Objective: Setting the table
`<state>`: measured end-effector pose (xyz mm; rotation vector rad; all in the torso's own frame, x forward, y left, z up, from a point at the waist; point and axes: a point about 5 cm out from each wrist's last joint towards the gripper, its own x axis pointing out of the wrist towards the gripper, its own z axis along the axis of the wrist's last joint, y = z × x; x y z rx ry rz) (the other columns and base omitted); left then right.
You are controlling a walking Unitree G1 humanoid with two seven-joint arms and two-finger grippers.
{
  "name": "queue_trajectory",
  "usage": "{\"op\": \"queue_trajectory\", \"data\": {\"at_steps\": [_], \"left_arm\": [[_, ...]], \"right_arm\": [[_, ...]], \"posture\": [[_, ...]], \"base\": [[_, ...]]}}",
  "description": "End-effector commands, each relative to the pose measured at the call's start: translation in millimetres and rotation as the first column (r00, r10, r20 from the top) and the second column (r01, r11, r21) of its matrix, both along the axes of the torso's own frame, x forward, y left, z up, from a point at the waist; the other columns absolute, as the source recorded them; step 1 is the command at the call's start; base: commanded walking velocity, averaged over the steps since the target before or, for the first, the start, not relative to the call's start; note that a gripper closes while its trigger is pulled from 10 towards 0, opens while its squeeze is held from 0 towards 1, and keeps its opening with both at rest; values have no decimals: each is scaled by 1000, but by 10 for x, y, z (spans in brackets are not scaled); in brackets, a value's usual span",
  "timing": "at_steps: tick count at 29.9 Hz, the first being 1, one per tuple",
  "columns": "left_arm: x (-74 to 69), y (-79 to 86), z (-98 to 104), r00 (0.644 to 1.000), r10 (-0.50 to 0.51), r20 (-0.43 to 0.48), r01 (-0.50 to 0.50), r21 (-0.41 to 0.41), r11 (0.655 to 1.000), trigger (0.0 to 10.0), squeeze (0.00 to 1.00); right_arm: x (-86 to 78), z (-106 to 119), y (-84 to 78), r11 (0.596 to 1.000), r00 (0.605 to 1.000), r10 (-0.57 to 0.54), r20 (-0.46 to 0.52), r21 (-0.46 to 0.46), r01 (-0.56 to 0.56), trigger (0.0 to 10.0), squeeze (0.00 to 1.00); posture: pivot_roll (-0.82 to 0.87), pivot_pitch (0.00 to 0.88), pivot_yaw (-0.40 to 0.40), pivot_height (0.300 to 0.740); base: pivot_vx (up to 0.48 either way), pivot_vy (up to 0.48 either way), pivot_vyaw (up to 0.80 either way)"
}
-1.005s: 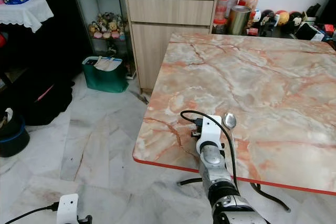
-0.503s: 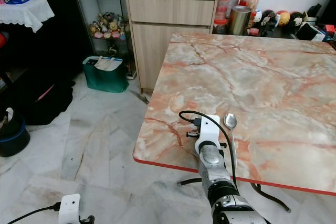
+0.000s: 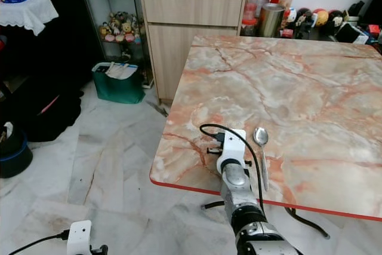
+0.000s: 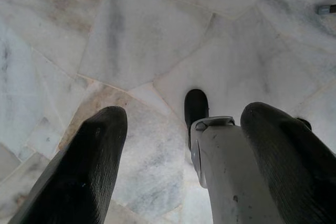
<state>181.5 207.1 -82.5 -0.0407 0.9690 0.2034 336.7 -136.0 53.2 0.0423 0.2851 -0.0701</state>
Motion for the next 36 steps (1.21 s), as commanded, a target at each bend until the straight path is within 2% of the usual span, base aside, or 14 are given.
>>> {"op": "queue_trajectory", "data": {"at_steps": [1, 2, 3, 7, 14, 36], "left_arm": [[17, 1, 7, 1000, 18, 0, -18, -3, 1000, 10000, 0], [17, 1, 7, 1000, 18, 0, -18, -3, 1000, 10000, 0], [25, 4, 11, 1000, 20, 4, -20, -1, 1000, 10000, 0], [19, 5, 8, 1000, 8, -5, -7, 10, 1000, 10000, 0], [29, -2, 12, 1000, 4, 2, -4, 17, 1000, 10000, 0], [30, -1, 14, 1000, 9, 6, -9, 30, 1000, 10000, 0]], "right_arm": [[139, 291, 83, 999, 991, 40, 130, -17, -38, 10000, 0], [139, 291, 83, 999, 991, 40, 130, -17, -38, 10000, 0], [183, 432, 130, 997, 979, 69, 194, -33, -64, 10000, 0], [239, 700, 232, 992, 945, 127, 302, -64, -112, 10000, 0], [272, 881, 287, 989, 925, 145, 351, -57, -134, 10000, 0], [241, 896, 278, 987, 928, 159, 336, -57, -149, 10000, 0]], "posture": [[-35, 0, 3, 740], [-35, 0, 3, 740], [-36, 0, 1, 740], [-39, 0, 1, 740], [-41, 0, -3, 740], [-40, 0, -6, 740]], "base": [[0, 0, 0], [0, 0, 0], [0, 0, 0], [0, 0, 0], [0, 0, 0], [0, -473, 0]]}}
